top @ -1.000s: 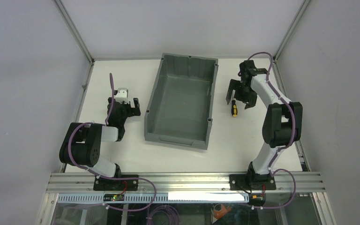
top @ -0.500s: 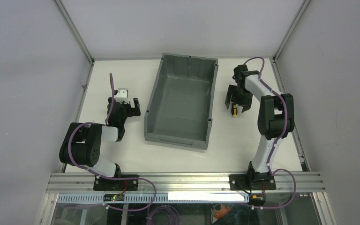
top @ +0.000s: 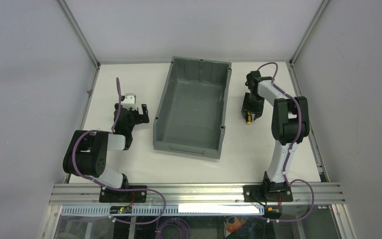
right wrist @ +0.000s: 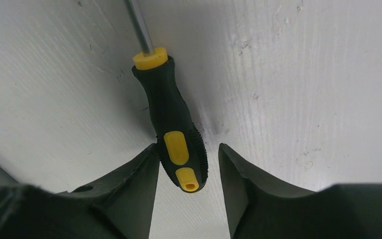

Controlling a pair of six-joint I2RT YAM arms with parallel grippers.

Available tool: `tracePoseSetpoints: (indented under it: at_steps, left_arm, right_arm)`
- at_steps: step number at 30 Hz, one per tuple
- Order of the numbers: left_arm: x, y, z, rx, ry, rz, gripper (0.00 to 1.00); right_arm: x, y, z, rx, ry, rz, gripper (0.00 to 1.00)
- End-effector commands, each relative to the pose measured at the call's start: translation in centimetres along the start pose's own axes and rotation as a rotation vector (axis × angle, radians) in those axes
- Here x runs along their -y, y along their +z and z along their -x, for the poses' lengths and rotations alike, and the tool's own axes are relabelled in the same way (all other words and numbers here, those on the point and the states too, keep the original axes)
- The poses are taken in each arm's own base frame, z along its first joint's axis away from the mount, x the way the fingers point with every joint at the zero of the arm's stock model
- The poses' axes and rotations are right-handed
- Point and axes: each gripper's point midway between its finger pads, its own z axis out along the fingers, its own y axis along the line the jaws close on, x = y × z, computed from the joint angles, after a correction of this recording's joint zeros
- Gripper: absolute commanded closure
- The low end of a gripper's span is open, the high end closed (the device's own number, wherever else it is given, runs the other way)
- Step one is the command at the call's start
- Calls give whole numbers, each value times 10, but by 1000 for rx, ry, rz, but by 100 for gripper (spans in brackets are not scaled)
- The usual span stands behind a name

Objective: Put the screwdriver in the bin
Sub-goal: Pick up the screwdriver from the center of the board.

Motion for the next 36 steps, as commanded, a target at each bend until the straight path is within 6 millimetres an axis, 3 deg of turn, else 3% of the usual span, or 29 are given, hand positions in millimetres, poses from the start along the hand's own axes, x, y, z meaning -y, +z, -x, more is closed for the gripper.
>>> tracePoseSetpoints:
  at_steps: [1,10,17,21,30,36]
  left_arm:
    - [-1,-1,18,58,-15,-7,1]
    - [-1,-1,18,57,-14,-7,1]
    - [-1,-1,18,57,-15,-8,1]
    - [0,-1,18,58,-15,-8,1]
    - [-1,-1,18,57,-15,-7,1]
    - [0,-1,18,57,-15,-8,1]
  right_arm:
    - [-3,5,6,19,-14,0,51]
    - [-6,6,5,15,-30,9,69]
    - [-5,-6,8,37,-33,12,78]
    - [-3,-22,11,65,-32,18,81]
    - [3,-68,19,145,-21,27,100]
    - [5,-100,25,199,-18,34,100]
